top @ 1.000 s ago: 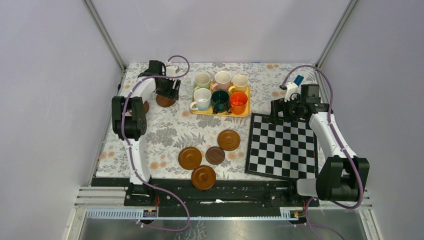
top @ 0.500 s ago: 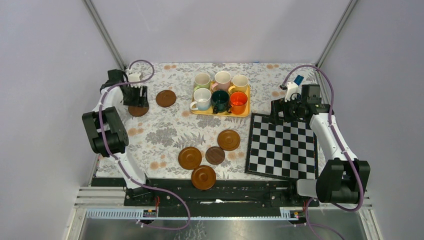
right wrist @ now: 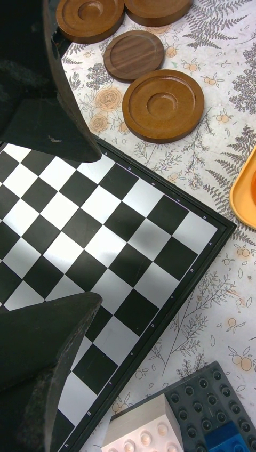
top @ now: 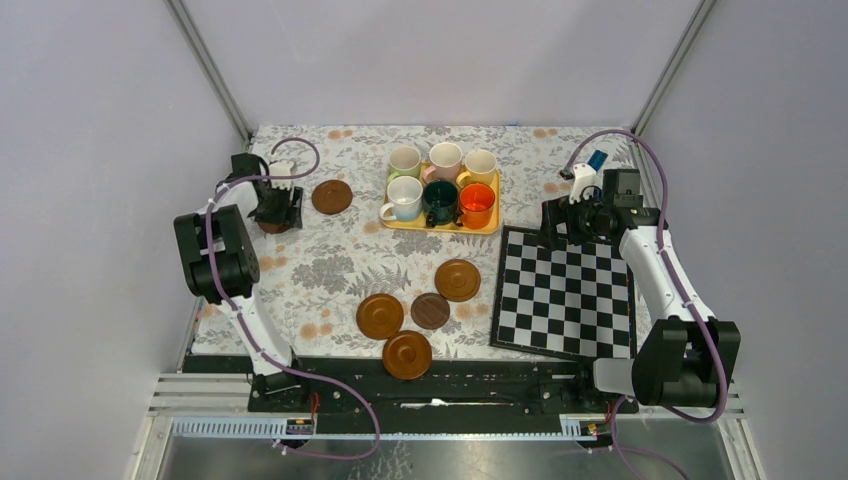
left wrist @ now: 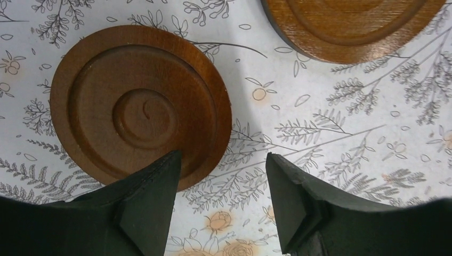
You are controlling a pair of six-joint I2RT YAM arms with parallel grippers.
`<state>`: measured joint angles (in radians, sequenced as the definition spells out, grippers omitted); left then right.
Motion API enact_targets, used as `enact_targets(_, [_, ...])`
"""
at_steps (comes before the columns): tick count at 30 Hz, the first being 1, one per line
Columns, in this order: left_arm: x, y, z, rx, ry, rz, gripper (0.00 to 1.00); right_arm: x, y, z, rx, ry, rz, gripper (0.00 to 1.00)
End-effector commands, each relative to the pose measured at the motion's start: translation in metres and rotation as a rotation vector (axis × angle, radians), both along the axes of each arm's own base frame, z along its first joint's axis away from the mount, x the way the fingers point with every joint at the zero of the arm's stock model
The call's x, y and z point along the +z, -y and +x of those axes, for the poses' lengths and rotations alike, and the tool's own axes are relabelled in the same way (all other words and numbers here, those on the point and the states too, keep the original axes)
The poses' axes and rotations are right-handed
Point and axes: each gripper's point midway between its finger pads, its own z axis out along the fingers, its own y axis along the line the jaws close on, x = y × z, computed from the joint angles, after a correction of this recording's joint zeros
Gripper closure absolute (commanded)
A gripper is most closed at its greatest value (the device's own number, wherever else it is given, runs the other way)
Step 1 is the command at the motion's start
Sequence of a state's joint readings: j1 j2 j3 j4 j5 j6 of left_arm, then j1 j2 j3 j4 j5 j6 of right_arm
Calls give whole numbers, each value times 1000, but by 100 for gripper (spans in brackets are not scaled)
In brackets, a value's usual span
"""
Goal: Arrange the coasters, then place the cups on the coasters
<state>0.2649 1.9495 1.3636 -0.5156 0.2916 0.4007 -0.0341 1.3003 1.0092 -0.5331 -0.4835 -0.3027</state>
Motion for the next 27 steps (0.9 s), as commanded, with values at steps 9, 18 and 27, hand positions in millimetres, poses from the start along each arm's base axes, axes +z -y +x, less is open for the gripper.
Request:
enact_targets(9, [-25, -18, 24, -13, 24, 74, 39, 4, -4, 0, 17, 16, 6, 2])
enact_targets(18, [-31, -24, 39, -8, 36, 81, 54, 1, -3, 1, 14, 12, 1, 2])
enact_targets(27, [-34, -23, 61, -11, 56, 52, 55, 0, -3, 2, 13, 4, 0, 2])
